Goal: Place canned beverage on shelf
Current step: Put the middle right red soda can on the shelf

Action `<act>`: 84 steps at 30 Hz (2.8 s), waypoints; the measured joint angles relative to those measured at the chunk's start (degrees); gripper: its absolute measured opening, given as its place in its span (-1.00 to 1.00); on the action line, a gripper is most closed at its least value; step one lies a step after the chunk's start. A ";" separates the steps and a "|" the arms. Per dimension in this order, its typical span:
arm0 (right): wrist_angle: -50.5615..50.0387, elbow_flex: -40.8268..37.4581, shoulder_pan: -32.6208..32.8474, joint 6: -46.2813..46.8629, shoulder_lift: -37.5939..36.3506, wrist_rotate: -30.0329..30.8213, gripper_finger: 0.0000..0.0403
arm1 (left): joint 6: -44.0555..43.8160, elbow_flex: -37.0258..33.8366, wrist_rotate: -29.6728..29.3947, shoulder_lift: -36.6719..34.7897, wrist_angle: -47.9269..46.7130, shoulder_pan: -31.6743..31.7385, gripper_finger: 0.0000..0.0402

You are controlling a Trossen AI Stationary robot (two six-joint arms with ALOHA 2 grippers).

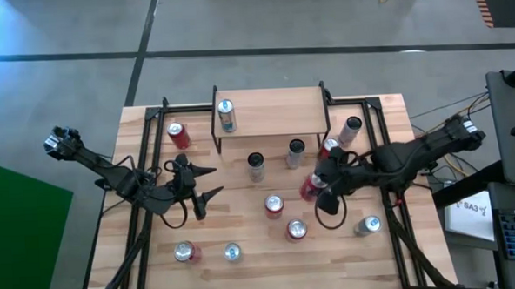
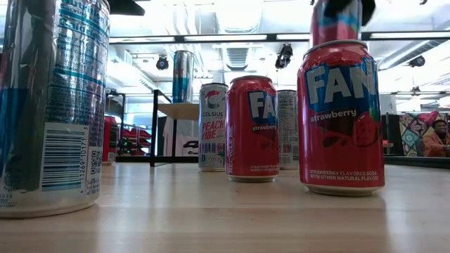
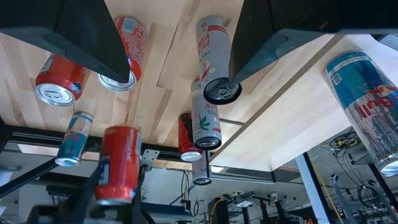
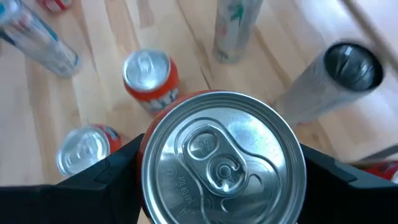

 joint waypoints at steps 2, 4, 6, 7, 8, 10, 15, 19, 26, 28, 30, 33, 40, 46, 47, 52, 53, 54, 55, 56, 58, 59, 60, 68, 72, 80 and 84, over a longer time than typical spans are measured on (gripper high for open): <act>-0.91 1.81 -1.63 -1.28 0.01 -0.84 0.43 | 0.00 0.00 0.00 0.00 0.00 0.00 0.30; -1.51 3.45 -3.24 -2.93 0.27 -1.51 0.43 | 0.00 0.00 0.00 0.00 0.00 0.00 0.30; -1.31 4.87 -4.94 -5.06 0.58 -2.47 0.43 | 0.00 0.00 0.00 0.00 -0.02 0.00 0.30; -1.33 5.65 -5.83 -6.11 0.99 -2.98 0.43 | 0.00 0.00 0.00 0.00 0.00 0.00 0.30; -1.37 6.30 -6.74 -7.30 1.34 -3.35 0.43 | 0.00 0.00 0.00 0.00 0.02 0.00 0.30; -1.43 7.63 -8.60 -9.80 2.36 -4.84 0.43 | 0.00 0.01 0.00 0.00 -0.05 0.00 0.30; -1.56 10.97 -12.43 -16.23 6.20 -7.38 0.43 | 0.00 0.00 0.00 0.00 -0.04 0.00 0.30; -1.42 14.19 -14.56 -20.56 9.70 -9.09 0.43 | 0.00 0.00 0.00 0.00 -0.02 0.00 0.30; -1.36 19.51 -18.01 -28.41 15.59 -10.95 0.43 | 0.02 0.00 0.00 0.00 -0.02 0.00 0.30; -1.29 20.93 -19.44 -30.08 16.94 -11.86 0.43 | 0.02 0.00 0.00 0.00 -0.04 0.00 0.30; -1.16 22.19 -20.93 -31.75 18.15 -12.56 0.43 | 0.01 0.00 0.00 0.00 -0.04 0.00 0.30; -1.29 24.28 -23.54 -34.16 19.86 -13.57 0.43 | 0.02 0.00 0.00 0.00 -0.04 0.00 0.30; -1.30 30.15 -30.97 -38.90 23.48 -17.64 0.43 | 0.22 0.00 0.00 0.00 -0.04 0.00 0.30; -3.52 35.07 -37.51 -40.45 26.37 -20.63 0.43 | 0.22 0.00 0.00 0.00 -0.13 0.00 0.30; -4.02 35.78 -38.49 -40.47 26.90 -21.31 0.43 | 0.22 0.00 0.00 0.00 -0.13 0.00 0.30; -4.92 37.99 -42.20 -41.75 28.54 -23.13 0.43 | 0.23 0.00 0.00 0.00 -0.13 0.00 0.30; -5.03 38.30 -42.78 -41.99 28.80 -23.87 0.43 | 0.22 0.00 0.00 0.00 -0.13 0.00 0.30; -5.09 38.59 -43.28 -42.01 29.02 -24.18 0.43 | 0.24 0.00 0.00 0.00 -0.12 0.00 0.30; -5.00 38.73 -43.83 -42.12 29.16 -24.19 0.43 | 0.24 0.00 0.00 0.00 -0.11 0.00 0.30; -5.02 38.88 -44.36 -42.49 29.31 -24.24 0.43 | 0.24 0.00 0.00 0.00 -0.13 0.00 0.30; -5.22 39.05 -45.27 -42.81 29.60 -24.16 0.43 | 0.22 0.00 0.00 0.00 -0.11 0.00 0.30; -5.31 39.13 -45.69 -42.91 29.70 -24.10 0.43 | 0.23 0.00 0.00 0.00 -0.13 0.00 0.30; -5.25 39.13 -46.13 -43.00 29.73 -24.01 0.43 | 0.24 0.00 0.00 0.00 -0.13 0.00 0.30; -4.76 39.00 -49.74 -42.72 29.81 -23.99 0.43 | 0.23 0.00 0.00 0.00 -0.13 0.04 0.30; -4.31 38.98 -51.57 -42.49 29.81 -23.86 0.43 | 0.22 0.00 0.00 0.00 -0.13 0.04 0.30; -4.06 38.94 -54.76 -42.19 29.92 -23.91 0.43 | 0.24 0.00 -0.15 0.00 -0.13 0.02 0.30; -3.53 38.92 -56.03 -41.83 29.93 -23.78 0.43 | 0.24 0.00 -1.05 0.00 -0.13 0.04 0.30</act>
